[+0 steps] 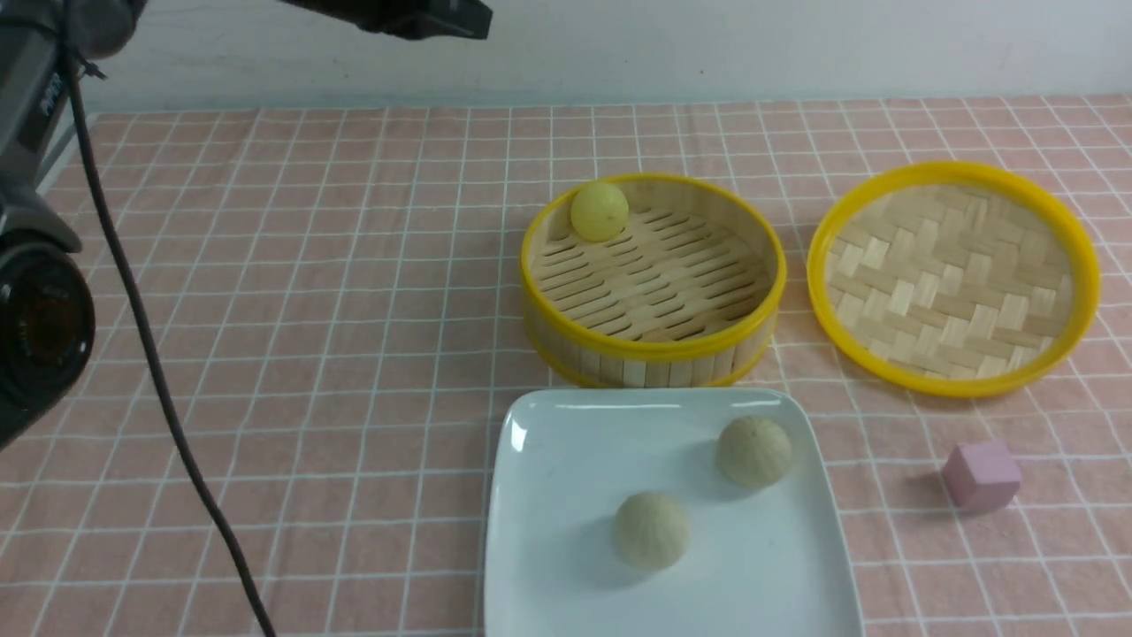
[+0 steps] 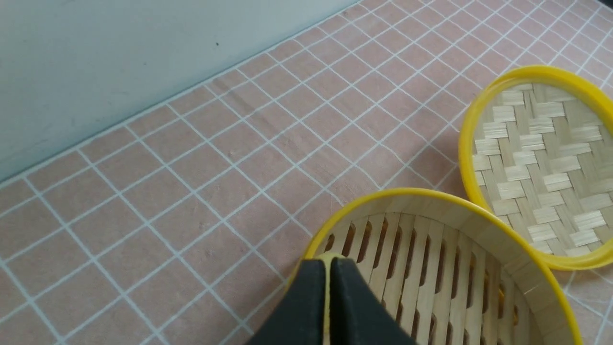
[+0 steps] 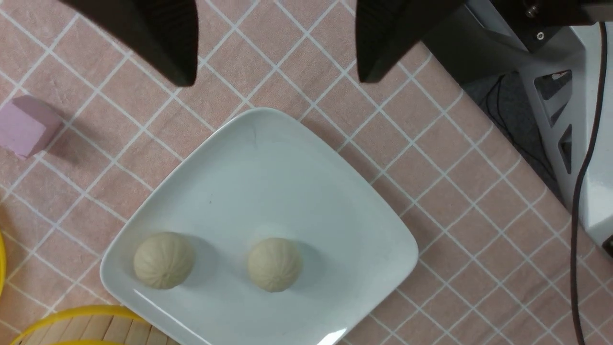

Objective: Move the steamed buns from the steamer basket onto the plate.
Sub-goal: Use the left arm to grab the steamed stuffed bun that is closest to it

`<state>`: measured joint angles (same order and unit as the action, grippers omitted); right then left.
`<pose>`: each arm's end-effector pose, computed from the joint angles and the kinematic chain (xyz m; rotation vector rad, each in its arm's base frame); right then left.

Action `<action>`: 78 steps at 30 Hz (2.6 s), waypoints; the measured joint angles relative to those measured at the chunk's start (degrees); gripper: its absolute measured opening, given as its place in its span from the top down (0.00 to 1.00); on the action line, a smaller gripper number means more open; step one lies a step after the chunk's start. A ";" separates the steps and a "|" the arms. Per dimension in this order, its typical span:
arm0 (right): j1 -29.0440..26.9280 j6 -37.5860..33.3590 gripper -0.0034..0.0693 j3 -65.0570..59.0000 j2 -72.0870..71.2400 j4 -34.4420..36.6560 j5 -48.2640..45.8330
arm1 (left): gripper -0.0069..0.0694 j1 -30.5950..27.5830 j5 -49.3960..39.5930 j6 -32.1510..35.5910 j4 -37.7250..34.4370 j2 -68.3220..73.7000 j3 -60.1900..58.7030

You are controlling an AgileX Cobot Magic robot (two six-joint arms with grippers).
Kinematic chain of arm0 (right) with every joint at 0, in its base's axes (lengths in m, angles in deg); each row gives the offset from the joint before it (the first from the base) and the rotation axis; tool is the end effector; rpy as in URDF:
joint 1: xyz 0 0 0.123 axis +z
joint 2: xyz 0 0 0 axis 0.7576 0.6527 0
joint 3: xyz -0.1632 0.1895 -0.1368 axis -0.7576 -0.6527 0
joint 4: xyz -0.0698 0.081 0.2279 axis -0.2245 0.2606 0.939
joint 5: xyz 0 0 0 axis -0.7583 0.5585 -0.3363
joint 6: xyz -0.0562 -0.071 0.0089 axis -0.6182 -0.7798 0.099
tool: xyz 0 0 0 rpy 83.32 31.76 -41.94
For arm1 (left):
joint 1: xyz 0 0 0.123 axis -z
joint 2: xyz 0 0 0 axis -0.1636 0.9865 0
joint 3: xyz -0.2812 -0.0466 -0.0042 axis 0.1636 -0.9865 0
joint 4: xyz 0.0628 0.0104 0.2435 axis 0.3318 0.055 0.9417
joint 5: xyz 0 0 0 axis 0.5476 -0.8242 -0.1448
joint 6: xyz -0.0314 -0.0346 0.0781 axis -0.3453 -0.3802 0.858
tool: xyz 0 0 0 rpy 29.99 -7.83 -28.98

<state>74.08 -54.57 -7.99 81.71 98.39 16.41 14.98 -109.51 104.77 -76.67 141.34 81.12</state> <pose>0.0875 0.0740 0.3927 -0.8702 2.2947 0.5327 0.5056 -0.1120 0.3281 0.7819 1.9870 -0.7395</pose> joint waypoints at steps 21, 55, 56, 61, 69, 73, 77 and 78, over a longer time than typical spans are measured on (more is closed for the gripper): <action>0.00 1.46 0.35 0.00 0.00 0.00 -0.36 | 0.59 3.97 -1.74 10.64 0.04 7.53 0.00; 0.00 1.48 0.35 0.00 0.00 0.00 -0.42 | 0.34 10.85 7.63 15.08 12.42 13.14 0.00; 0.00 1.48 0.35 0.00 0.00 0.00 -0.42 | 0.34 10.85 7.58 15.10 12.42 13.20 0.00; 0.00 1.48 0.35 0.00 0.00 0.00 -0.42 | 0.39 10.85 7.73 14.10 12.59 13.25 0.00; 0.00 1.48 0.35 0.00 0.00 0.00 -0.42 | 0.86 10.79 9.17 6.44 14.43 13.62 0.00; 0.00 1.48 0.35 0.00 0.00 0.00 -0.42 | 0.89 10.79 9.00 5.29 14.54 13.62 0.00; 0.00 1.48 0.35 0.00 0.00 0.00 -0.42 | 0.89 10.79 8.31 5.00 14.54 13.62 0.00; 0.00 1.48 0.35 0.00 0.00 0.00 -0.42 | 0.89 10.79 7.91 5.00 14.54 13.62 0.08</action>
<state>74.08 -53.09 -7.99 81.71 98.39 16.00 25.76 -101.60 109.77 -62.13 154.96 81.20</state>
